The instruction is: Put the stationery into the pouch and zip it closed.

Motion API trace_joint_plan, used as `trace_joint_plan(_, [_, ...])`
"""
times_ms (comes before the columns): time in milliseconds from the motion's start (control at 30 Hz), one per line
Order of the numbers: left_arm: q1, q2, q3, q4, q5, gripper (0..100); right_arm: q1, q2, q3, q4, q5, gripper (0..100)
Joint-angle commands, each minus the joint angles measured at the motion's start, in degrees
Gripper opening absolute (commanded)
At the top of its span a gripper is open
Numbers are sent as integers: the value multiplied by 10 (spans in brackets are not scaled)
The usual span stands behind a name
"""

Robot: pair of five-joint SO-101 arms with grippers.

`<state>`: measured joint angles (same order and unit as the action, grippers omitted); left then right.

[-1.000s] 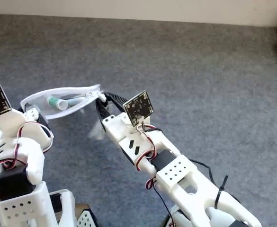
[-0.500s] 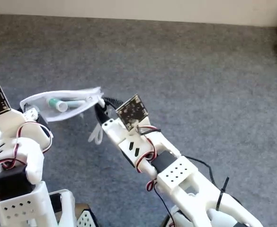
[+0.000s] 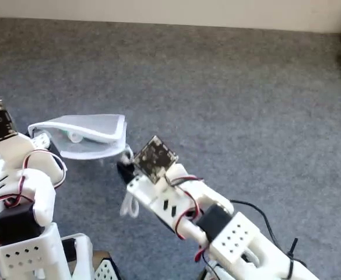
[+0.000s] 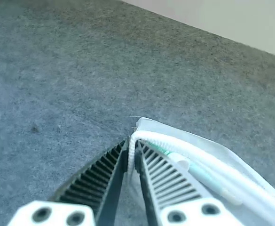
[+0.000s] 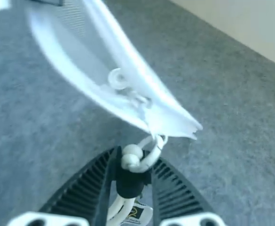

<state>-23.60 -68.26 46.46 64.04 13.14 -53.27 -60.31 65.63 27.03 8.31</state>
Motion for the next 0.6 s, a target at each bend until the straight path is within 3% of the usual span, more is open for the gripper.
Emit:
trace_joint_plan(0, [44,-1,-36,-7,-72,13,-47,-50,-10,74,4,5])
trace_joint_plan(267, [169,-1,-44,-7,-124,190,-91,-174,13,121,5,5])
trace_joint_plan(567, [356,-1,-95,-6,-249,207,-95,-288,110,121,7,5])
